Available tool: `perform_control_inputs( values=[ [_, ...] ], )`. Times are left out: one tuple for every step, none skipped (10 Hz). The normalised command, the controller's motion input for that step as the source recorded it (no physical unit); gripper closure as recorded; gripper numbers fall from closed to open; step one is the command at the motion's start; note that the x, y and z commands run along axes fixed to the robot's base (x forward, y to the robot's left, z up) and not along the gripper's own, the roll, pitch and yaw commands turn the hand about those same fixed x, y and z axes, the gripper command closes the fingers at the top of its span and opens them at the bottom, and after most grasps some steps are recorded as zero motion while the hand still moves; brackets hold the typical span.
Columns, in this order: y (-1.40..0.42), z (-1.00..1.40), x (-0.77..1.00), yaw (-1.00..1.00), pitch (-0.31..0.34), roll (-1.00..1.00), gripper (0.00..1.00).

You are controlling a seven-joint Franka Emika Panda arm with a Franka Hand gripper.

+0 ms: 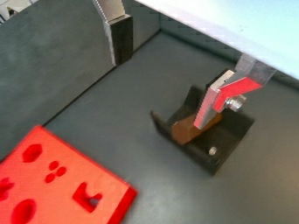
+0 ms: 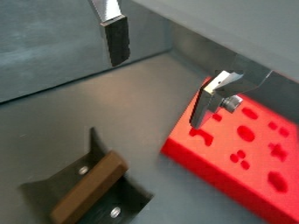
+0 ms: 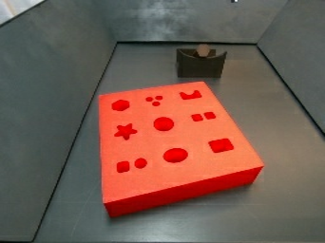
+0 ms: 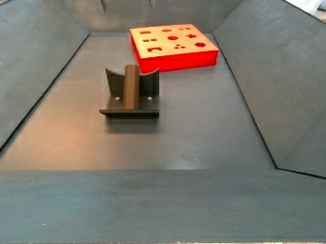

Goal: Pick up the hexagon object. Move up. Place the hexagon object on the fixture. Regrasp the hexagon object. Move to above the board. Insert the hexagon object.
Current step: Regrasp the hexagon object.

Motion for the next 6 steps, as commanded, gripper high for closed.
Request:
perform_control_inputs(
  values=[
    [-0.02,0.00,-0.05,0.04,0.009,1.00,0.00],
    [-0.02,0.01,-0.04,0.04,0.003,1.00,0.00],
    [-0.02,0.01,-0.04,0.04,-0.003,1.00,0.00],
    [-0.02,0.01,-0.03,0.04,-0.009,1.00,0.00],
    [-0.02,0.01,-0.03,0.04,-0.013,1.00,0.00],
    [-0.02,0.00,-0.03,0.04,-0.012,1.00,0.00]
  ],
)
